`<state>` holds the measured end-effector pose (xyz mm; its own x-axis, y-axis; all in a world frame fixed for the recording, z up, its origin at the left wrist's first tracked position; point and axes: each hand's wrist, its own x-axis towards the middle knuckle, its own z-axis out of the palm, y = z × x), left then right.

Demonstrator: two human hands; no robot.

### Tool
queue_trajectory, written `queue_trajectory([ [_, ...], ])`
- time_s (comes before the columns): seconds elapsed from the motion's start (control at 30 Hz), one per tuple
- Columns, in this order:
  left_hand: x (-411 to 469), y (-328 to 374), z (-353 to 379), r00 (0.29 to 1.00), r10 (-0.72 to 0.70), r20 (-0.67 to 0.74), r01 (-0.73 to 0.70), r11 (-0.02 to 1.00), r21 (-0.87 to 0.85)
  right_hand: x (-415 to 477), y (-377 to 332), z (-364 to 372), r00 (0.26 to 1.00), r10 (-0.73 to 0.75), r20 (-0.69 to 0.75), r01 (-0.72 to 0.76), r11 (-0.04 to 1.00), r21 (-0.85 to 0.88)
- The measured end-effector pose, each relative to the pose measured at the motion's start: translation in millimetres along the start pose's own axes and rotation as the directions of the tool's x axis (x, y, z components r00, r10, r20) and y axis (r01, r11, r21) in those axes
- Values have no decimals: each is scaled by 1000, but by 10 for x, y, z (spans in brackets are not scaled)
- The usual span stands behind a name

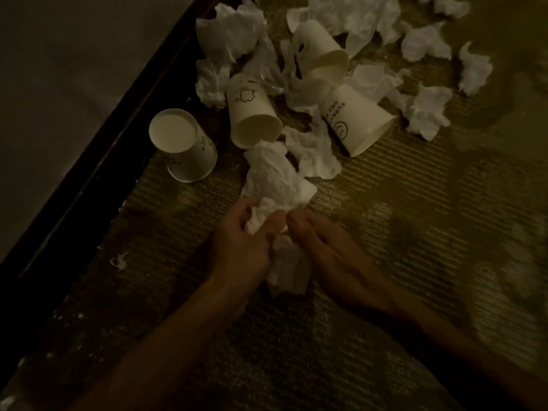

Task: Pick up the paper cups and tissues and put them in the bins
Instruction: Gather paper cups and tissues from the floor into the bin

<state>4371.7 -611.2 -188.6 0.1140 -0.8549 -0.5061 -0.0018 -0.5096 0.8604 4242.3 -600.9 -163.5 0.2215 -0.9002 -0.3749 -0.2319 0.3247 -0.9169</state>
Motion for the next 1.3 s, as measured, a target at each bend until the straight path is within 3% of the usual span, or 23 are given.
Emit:
queue_trajectory([
  [0.07,53,2,-64,998,57,42,-58,998,36,52,-32,-41,998,12,-58,-18,995,-98],
  [0.13,105,34,-129,987,152,52,-156,983,93,188,-77,-172,962,-16,-274,-36,982,-183],
  [0.2,158,98,-155,973,221,72,-229,963,141,390,-131,-435,806,45,-590,-110,991,-75],
  [0.27,192,188,-150,959,273,80,-283,945,164,602,-204,-682,679,229,-697,-183,973,140],
  [0.37,241,349,-96,948,308,84,-319,925,204,827,-263,-792,695,419,-585,-242,901,359],
  [0.5,287,490,-98,959,257,120,-280,924,262,926,-349,-743,714,426,-556,-245,896,372],
  [0.6,165,603,-168,990,128,64,-140,963,229,713,-470,-721,729,401,-554,-245,909,336],
  [0.7,-154,847,-245,998,-61,-12,62,991,115,145,-679,-591,740,488,-463,-365,869,334],
  [0.87,-1023,1804,-393,971,-240,-4,239,964,118,-1069,-1740,-526,650,679,-341,-540,729,421],
  [0.97,-1499,2815,-334,948,-314,50,315,949,2,-1616,-2736,-610,623,749,-225,-518,611,599],
  [1.2,-2043,4855,192,982,-90,166,127,965,-230,-1878,-4720,-1119,721,674,-159,-257,473,843],
  [1.3,-1969,5222,550,984,-33,175,78,964,-253,-1698,-5065,-1407,760,620,-196,-189,499,846],
])
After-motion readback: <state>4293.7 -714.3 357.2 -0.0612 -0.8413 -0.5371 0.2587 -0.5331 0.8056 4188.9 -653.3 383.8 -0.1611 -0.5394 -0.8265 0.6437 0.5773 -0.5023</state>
